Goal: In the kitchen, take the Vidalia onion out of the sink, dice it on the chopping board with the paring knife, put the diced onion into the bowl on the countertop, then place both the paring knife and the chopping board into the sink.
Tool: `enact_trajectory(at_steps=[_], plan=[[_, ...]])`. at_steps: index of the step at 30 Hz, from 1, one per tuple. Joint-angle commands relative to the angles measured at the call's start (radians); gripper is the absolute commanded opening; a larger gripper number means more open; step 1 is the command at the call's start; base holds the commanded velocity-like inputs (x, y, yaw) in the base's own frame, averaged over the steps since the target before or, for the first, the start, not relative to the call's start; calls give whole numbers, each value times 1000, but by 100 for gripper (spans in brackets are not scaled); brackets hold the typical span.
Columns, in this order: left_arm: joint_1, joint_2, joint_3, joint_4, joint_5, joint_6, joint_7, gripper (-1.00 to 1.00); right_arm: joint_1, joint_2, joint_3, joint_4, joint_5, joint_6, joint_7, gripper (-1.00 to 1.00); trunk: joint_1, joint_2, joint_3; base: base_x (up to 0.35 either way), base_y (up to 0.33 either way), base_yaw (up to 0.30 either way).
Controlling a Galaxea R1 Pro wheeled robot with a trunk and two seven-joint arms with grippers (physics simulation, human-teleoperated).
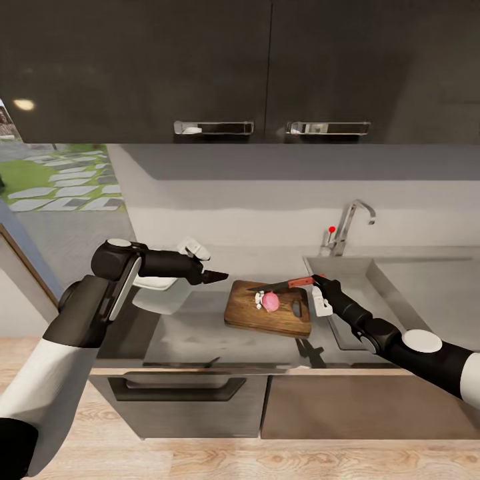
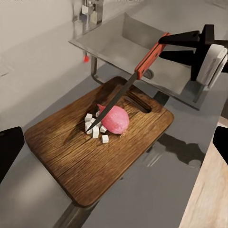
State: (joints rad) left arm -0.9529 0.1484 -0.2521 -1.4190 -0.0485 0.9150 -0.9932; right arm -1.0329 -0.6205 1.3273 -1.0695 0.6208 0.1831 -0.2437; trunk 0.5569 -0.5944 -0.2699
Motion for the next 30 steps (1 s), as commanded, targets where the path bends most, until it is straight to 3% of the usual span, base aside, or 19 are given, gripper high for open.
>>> enact_trajectory(at_steps=[1, 10, 30], plan=[[-1, 0, -1, -2, -5, 7, -7, 100, -3, -1, 6, -1, 10, 10, -5, -100, 0, -2, -2, 0, 0, 0], [-1, -3, -1, -5, -5, 79, -20, 100, -3, -1, 6, -1, 10, 10, -5, -100, 31, -58, -27, 0, 0, 0], [-1, -6, -2, -5, -5, 87, -21, 100, -3, -1, 6, -1, 10, 10, -5, -100, 108, -198, -89, 0, 0, 0]])
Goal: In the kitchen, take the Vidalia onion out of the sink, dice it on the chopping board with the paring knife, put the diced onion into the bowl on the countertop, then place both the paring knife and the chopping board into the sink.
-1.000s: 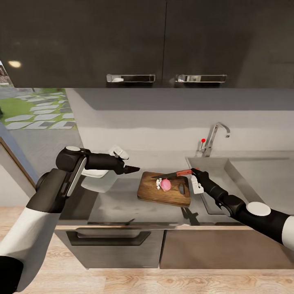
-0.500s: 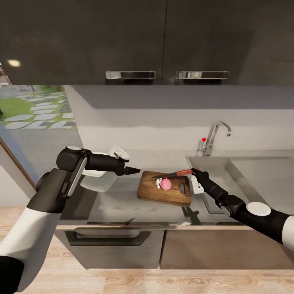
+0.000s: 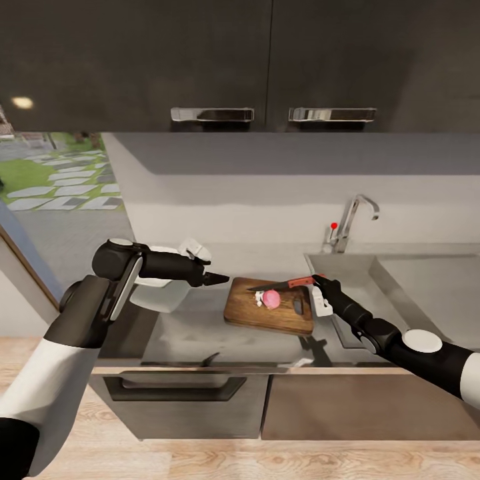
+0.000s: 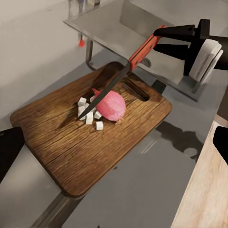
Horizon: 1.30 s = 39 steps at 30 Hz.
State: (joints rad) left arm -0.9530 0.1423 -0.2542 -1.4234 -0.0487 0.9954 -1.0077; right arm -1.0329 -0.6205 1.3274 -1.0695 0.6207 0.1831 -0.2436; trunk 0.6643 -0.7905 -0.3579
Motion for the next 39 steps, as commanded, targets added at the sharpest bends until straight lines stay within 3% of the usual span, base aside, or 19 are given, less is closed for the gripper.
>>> enact_trajectory(at_steps=[1, 9, 20, 26, 39], plan=[[-1, 0, 0, -1, -5, 6, -6, 100, -2, -1, 6, -1, 10, 10, -5, -100, 4, -9, -5, 0, 0, 0], [-1, 0, 0, -2, -5, 6, -8, 100, -2, -1, 6, -1, 10, 10, -5, -100, 35, -65, -30, 0, 0, 0], [-1, 0, 0, -2, -5, 6, -9, 100, -2, -1, 6, -1, 10, 10, -5, -100, 35, -65, -30, 0, 0, 0], [-1, 0, 0, -2, -5, 6, -9, 100, -2, -1, 6, -1, 10, 10, -5, -100, 58, -107, -49, 0, 0, 0], [-1, 2, 1, -6, -5, 6, -8, 100, -2, -1, 6, -1, 10, 10, -5, -100, 58, -107, -49, 0, 0, 0]])
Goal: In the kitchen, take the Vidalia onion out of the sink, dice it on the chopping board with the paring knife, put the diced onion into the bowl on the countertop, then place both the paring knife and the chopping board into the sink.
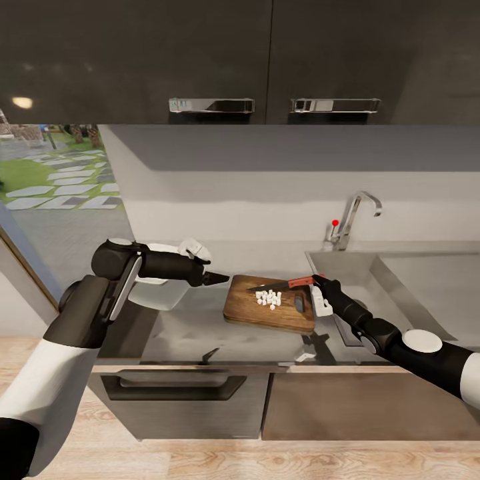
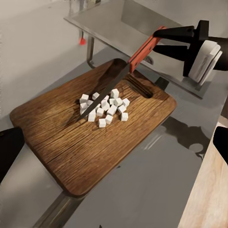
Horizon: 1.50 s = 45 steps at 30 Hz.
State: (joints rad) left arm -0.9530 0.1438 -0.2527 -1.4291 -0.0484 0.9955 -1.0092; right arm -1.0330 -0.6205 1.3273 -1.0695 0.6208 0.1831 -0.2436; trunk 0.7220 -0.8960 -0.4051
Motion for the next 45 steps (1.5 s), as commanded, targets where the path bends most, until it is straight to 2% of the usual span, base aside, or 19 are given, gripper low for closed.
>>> enact_trajectory(at_steps=[1, 5, 14, 21, 26, 29, 39, 42, 44, 45], plan=[[-1, 0, 0, -4, -5, 6, -6, 100, -2, -1, 6, -1, 10, 10, -5, -100, 0, -1, -1, 0, 0, 0], [-1, 1, 0, -18, -5, 5, -5, 100, -2, -1, 6, -1, 10, 10, -5, -100, 0, -1, -1, 0, 0, 0], [-1, 1, 0, -24, -5, 5, -4, 100, -2, -1, 6, -1, 10, 10, -4, -100, -34, 62, 27, 0, 0, 0], [-1, 2, 0, -21, -5, 5, -3, 100, -2, -12, 6, -2, 10, 9, -4, -100, -61, 111, 49, 0, 0, 0], [-1, 2, 0, -20, -5, 4, -2, 100, -2, -24, 6, -2, 10, 9, -4, -100, -80, 146, 64, 0, 0, 0], [-1, 2, 0, -19, -5, 3, -2, 100, -2, -45, 6, -3, 7, -13, -4, -100, -92, 167, 74, 0, 0, 0], [-1, 2, 0, -18, -5, 3, 0, 100, -2, -82, -2, -10, -2, -53, -4, -100, -130, 237, 105, 0, 0, 0], [-1, 2, 0, -18, -5, 3, 0, 100, -2, -93, -4, -13, -31, -54, -2, -100, -142, 258, 115, 0, 0, 0], [-1, 2, 0, -17, -5, 2, 1, 100, -2, -97, -9, -14, -75, -53, 1, -100, -149, 272, 121, 0, 0, 0], [-1, 2, 0, -17, -5, 2, 1, 100, -2, -99, -16, -16, -114, -53, 2, -100, -153, 279, 124, 0, 0, 0]])
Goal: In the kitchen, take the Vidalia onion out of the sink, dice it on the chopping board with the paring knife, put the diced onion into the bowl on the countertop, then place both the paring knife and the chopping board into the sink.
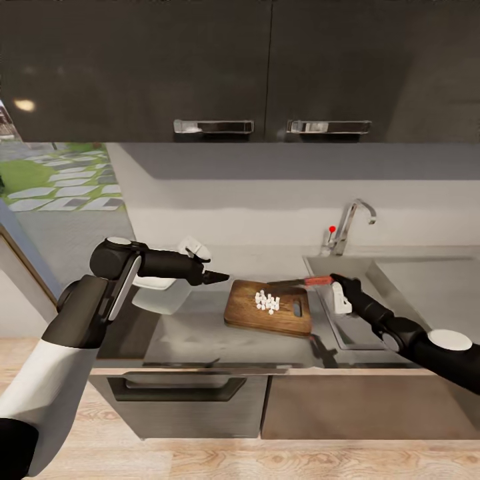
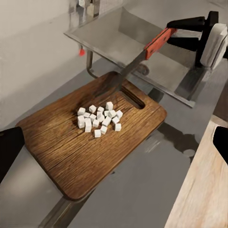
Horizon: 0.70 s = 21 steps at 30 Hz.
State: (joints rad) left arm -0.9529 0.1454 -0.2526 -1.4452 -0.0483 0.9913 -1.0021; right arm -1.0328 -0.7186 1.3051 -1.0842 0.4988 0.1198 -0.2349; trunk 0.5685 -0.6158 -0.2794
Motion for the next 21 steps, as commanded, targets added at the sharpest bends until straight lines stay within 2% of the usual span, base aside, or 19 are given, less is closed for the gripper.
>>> enact_trajectory(at_steps=[1, 3, 4, 5, 6, 8, 9, 15, 17, 18, 21], plan=[[-1, 0, 0, 0, -5, 6, -6, 100, -3, -2, 0, -2, -14, 10, -6, -100, -4, 6, 1, 0, 0, 0], [-1, 0, 0, 0, -5, 6, -7, 100, -3, -5, -38, -8, -112, 12, -2, -100, -11, 20, 8, 0, 0, 0], [-1, 0, 0, 0, -5, 6, -7, 100, -3, -6, -50, -9, -139, 12, -1, -100, -15, 27, 11, 0, 0, 0], [-1, 0, 0, 0, -5, 6, -7, 100, -3, -9, -75, -11, -195, 13, 3, -100, -19, 34, 14, 0, 0, 0], [-1, 0, 0, 0, -5, 5, -7, 100, -3, -11, -87, -12, -223, 13, 5, -100, -23, 41, 17, 0, 0, 0], [-1, 0, 0, 0, -5, 5, -7, 100, -3, -18, -126, -14, -319, 13, 16, -100, -30, 55, 23, 0, 0, 0], [-1, 0, 0, 0, -5, 5, -7, 100, -3, -21, -138, -15, -353, 13, 20, -100, -34, 62, 27, 0, 0, 0], [-1, 0, 0, 0, -5, 4, -8, 100, -3, -26, -166, -16, -436, 14, 28, -100, -57, 104, 45, 0, 0, 0], [-1, 0, 0, 0, -5, 4, -9, 100, -3, -29, -171, -16, -502, 16, 29, -100, -65, 118, 52, 0, 0, 0], [-1, 0, -1, 0, -5, 4, -9, 100, -3, -30, -172, -16, -523, 16, 29, -100, -69, 125, 55, 0, 0, 0], [-1, -1, -1, 0, -5, 4, -9, 100, -3, -31, -175, -16, -640, 20, 29, -100, -80, 146, 64, 0, 0, 0]])
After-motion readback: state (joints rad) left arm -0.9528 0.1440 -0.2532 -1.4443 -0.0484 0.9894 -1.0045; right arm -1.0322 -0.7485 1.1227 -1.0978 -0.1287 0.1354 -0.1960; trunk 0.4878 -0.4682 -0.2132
